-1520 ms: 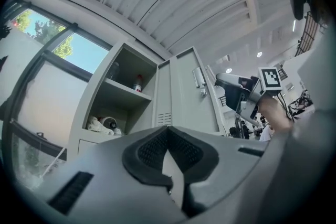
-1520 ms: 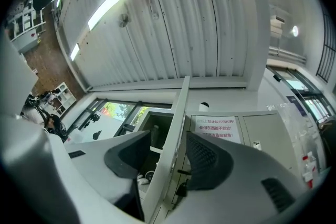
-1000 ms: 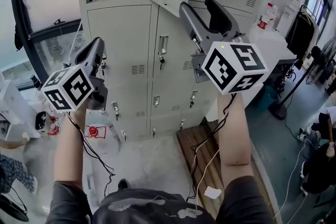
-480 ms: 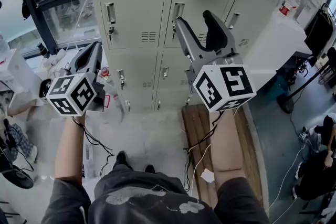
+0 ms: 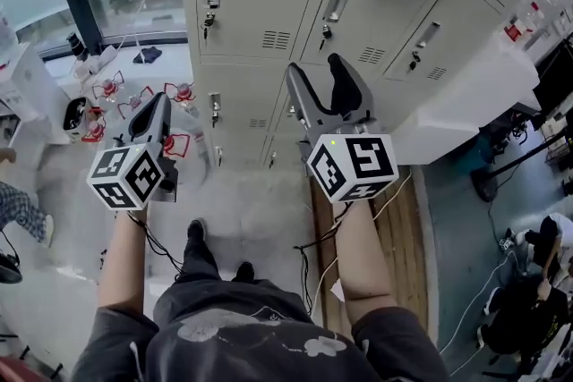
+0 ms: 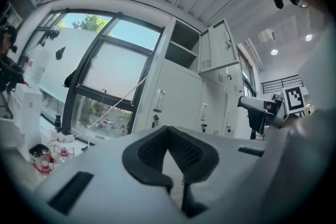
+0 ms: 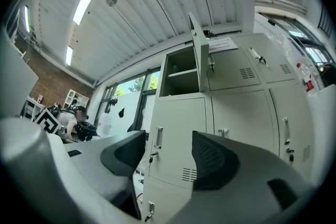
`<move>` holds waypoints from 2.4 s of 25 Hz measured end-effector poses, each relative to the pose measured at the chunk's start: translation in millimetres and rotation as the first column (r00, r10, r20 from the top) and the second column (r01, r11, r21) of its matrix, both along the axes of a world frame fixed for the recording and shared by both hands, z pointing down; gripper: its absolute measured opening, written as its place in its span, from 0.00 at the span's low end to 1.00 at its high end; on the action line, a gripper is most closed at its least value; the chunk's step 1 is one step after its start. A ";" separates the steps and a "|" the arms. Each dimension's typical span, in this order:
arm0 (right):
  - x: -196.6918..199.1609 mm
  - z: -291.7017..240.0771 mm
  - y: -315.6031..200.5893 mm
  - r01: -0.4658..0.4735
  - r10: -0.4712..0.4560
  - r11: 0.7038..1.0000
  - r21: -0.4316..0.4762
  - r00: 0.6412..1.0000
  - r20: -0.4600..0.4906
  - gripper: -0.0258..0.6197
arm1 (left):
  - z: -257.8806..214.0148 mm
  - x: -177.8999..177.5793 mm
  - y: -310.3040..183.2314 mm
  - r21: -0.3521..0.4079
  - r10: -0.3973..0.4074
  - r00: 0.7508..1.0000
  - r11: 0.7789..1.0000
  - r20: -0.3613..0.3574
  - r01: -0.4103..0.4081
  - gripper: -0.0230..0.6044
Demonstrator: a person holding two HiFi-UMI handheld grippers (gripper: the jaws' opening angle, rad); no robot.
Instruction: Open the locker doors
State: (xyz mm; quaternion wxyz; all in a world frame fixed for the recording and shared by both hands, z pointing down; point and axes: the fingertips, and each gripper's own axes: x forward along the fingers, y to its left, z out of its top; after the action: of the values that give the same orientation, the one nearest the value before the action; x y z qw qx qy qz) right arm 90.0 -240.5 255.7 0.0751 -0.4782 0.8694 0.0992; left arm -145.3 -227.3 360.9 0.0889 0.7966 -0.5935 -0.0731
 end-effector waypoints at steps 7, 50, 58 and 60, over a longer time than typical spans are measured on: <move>-47.0 32.2 -25.7 0.015 -0.015 0.998 -0.066 1.000 -0.001 0.47 | 9.5 -36.3 -26.2 -0.012 -0.010 1.000 1.000 0.004 0.010 0.05; -246.6 56.7 -236.1 -0.040 0.031 0.992 -0.120 0.997 -0.071 0.47 | 10.8 -128.5 -222.0 0.010 0.167 0.985 0.986 0.036 -0.168 0.05; -248.1 55.7 -237.3 -0.086 0.084 0.989 -0.119 0.996 -0.014 0.47 | 15.2 -131.4 -224.6 0.003 0.178 0.984 0.984 0.028 -0.178 0.05; -248.0 55.8 -234.9 -0.085 0.084 0.988 -0.127 0.996 -0.012 0.47 | 16.3 -130.5 -221.6 0.001 0.179 0.983 0.984 0.026 -0.179 0.05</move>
State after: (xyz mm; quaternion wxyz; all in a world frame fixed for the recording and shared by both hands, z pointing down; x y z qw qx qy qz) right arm -158.0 -475.4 311.5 0.0372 -0.5182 0.8531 0.0485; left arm -275.9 -448.9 377.2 0.0862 0.8477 -0.5204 -0.0556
